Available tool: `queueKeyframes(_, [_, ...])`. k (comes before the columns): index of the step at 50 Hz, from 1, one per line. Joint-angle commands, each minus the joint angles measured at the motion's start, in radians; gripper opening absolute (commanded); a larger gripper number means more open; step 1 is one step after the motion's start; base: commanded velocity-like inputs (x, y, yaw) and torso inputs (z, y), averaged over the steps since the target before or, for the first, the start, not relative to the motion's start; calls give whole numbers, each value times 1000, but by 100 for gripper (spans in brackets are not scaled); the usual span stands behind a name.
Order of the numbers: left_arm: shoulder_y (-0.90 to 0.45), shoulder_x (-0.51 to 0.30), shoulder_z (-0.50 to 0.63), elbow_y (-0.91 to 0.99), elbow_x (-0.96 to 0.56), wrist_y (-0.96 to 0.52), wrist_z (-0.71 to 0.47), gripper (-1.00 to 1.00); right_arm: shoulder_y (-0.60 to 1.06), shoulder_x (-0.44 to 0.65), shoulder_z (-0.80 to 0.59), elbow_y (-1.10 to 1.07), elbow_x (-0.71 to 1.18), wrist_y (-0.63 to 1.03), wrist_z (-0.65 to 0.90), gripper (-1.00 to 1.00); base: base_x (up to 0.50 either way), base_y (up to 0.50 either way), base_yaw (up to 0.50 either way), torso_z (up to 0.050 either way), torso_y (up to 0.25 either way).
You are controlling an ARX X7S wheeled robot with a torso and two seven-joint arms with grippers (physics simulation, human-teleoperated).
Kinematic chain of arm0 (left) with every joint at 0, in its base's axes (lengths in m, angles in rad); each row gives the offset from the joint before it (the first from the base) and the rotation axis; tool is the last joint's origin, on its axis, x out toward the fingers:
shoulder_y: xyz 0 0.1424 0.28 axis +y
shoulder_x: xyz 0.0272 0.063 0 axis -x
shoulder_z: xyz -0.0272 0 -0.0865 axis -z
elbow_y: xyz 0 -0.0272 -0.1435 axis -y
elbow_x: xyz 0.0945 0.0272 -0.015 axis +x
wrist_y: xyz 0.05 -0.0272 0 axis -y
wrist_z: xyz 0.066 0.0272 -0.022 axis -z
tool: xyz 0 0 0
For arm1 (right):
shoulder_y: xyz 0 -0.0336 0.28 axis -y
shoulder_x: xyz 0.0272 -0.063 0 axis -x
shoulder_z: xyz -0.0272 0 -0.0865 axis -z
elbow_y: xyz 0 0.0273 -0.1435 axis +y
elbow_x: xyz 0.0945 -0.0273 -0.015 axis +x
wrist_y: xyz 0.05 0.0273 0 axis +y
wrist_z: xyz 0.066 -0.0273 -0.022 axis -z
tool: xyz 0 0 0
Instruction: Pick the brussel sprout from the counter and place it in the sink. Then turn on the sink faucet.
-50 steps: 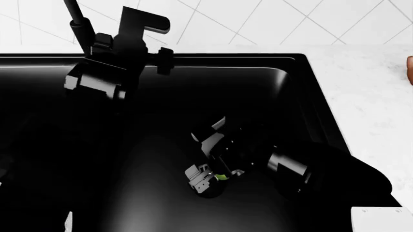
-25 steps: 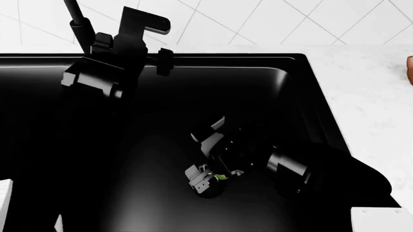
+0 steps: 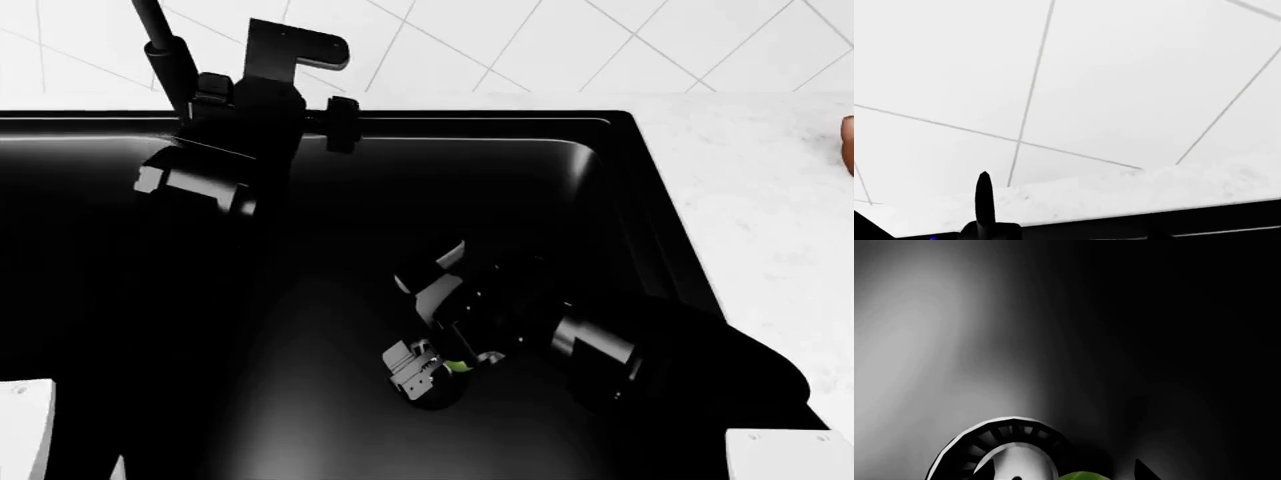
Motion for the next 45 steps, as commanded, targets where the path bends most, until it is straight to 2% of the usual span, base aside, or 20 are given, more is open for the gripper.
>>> queueKeyframes(1, [22,78,-24,63,-126,106,102,100,-63,-26,19,8,-60,-12,-45,100,16,0,-6,0,-10])
queueKeyframes(7, [18,78,-23,55,-123,126,80,100,-77,-26,18,13,-69,-21,-49,100,10,0,-6,0,-8])
queueKeyframes(15, [-55,77,-34,44,-126,148,59,100,-78,-26,19,15,-71,-21,-49,100,4,0,-3,0,-5])
queueKeyframes(30, [-91,70,-40,65,-129,129,56,100,-68,-26,20,15,-66,-20,-46,100,3,0,-1,0,-6])
queueKeyframes(32, [-101,54,-48,94,-138,117,45,100,-67,-26,19,13,-64,-22,-45,100,0,0,0,0,-5])
queueKeyframes(36, [-125,-91,-63,405,-152,104,-104,100,-47,-26,22,31,-58,-30,-54,100,0,1,-2,0,-3])
queueKeyframes(39, [-156,-124,-50,475,-164,33,-208,100,0,-25,39,18,-31,-25,-41,100,0,0,-2,0,-3])
queueKeyframes(41, [-163,-160,-55,555,-169,27,-232,100,28,9,75,-43,6,-10,17,100,0,0,0,0,0])
queueKeyframes(45, [-169,-184,-63,588,-174,27,-245,100,73,91,143,-184,72,5,125,100,0,0,0,0,0])
